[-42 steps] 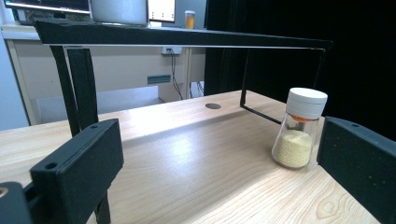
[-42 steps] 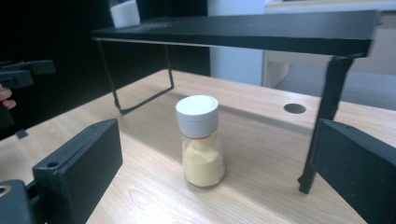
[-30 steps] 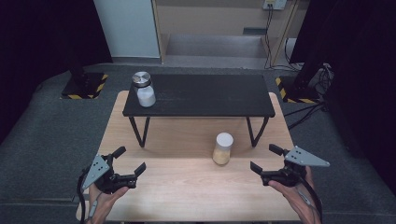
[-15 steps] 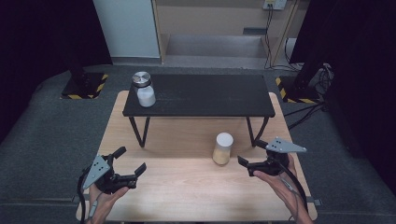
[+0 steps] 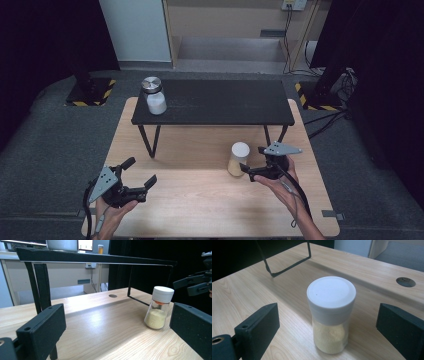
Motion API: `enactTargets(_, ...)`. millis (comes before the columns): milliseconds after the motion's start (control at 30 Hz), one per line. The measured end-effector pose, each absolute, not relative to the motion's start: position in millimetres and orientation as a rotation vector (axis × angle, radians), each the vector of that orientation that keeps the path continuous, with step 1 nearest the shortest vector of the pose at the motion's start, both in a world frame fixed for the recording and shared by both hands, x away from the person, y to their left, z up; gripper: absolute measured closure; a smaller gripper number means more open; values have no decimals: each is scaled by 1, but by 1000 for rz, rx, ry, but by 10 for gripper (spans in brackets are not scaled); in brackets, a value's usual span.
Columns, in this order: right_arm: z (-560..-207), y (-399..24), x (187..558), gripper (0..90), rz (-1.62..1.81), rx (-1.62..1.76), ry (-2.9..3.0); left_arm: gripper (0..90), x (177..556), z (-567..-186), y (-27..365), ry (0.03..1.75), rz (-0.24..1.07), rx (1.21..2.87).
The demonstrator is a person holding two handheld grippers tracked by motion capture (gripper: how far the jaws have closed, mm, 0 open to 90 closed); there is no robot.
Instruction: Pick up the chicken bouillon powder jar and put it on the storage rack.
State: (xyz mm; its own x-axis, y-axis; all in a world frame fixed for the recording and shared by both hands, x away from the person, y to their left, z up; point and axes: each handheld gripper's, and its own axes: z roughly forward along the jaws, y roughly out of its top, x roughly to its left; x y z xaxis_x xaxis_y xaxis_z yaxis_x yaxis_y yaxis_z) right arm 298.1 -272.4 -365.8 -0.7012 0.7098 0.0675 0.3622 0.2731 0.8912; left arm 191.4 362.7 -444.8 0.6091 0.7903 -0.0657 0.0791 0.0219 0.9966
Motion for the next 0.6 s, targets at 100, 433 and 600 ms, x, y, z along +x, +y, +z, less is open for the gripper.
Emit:
enactTargets(100,-368,-267,305,53,1400,980,2214,0,192,-445,363,778,643,1467)
enactTargets(433,-380,-249,325,107,1373,1001,2221,0,193,-445,363,775,645,1475)
enactTargets(600,-385,-247,331,272,1379,978,2224,0,193,-445,363,774,645,1475)
